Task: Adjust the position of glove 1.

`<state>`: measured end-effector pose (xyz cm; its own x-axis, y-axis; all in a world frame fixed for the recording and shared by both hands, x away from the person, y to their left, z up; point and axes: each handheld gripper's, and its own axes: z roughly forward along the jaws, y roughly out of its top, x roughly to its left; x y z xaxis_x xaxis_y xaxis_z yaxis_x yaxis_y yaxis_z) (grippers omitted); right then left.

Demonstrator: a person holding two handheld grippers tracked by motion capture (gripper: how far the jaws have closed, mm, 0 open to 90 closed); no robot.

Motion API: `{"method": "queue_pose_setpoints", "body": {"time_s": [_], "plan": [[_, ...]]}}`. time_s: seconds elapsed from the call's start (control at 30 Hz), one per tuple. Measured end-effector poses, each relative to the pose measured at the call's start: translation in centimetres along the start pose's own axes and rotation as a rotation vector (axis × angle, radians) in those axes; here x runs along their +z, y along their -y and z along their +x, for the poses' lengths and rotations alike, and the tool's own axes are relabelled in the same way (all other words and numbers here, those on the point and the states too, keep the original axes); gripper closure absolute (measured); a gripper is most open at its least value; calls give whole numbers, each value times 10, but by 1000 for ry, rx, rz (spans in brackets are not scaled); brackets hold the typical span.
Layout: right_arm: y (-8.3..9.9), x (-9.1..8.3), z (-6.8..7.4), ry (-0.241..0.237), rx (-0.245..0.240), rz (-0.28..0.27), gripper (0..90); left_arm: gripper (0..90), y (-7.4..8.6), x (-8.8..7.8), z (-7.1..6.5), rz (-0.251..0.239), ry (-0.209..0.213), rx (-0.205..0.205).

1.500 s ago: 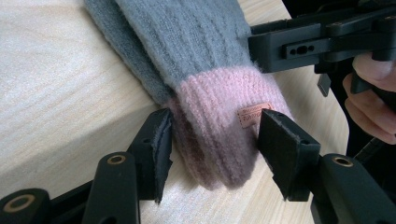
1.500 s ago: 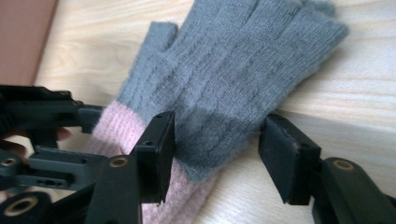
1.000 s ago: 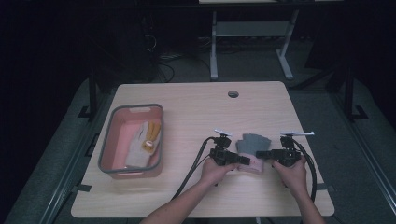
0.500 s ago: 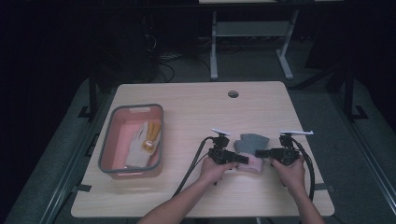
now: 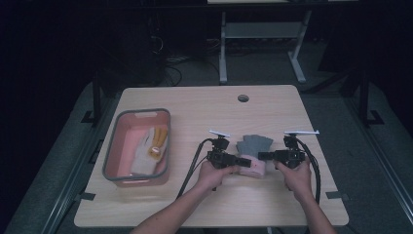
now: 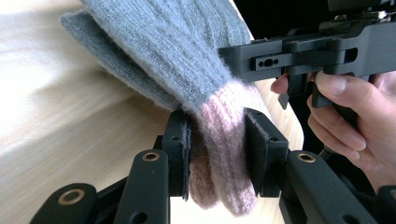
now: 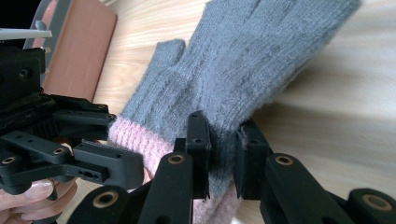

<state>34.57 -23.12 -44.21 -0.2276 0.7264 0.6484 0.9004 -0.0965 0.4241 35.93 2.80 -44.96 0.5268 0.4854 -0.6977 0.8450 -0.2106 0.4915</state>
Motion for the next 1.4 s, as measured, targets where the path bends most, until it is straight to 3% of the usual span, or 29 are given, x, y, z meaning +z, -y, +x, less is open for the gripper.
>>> {"method": "queue_pose_setpoints", "body": {"time_s": [0.5, 1.03, 1.4], "plan": [[-16, 7, 41, -56, -55, 5, 779, 639, -4, -47, -4, -49, -20, 28], [-29, 18, 65, -139, -67, 12, 778, 639, -7, -83, -2, -76, -31, 35], [-38, 24, 84, -155, -100, 20, 778, 639, -8, -104, 0, -96, -37, 43]]}}
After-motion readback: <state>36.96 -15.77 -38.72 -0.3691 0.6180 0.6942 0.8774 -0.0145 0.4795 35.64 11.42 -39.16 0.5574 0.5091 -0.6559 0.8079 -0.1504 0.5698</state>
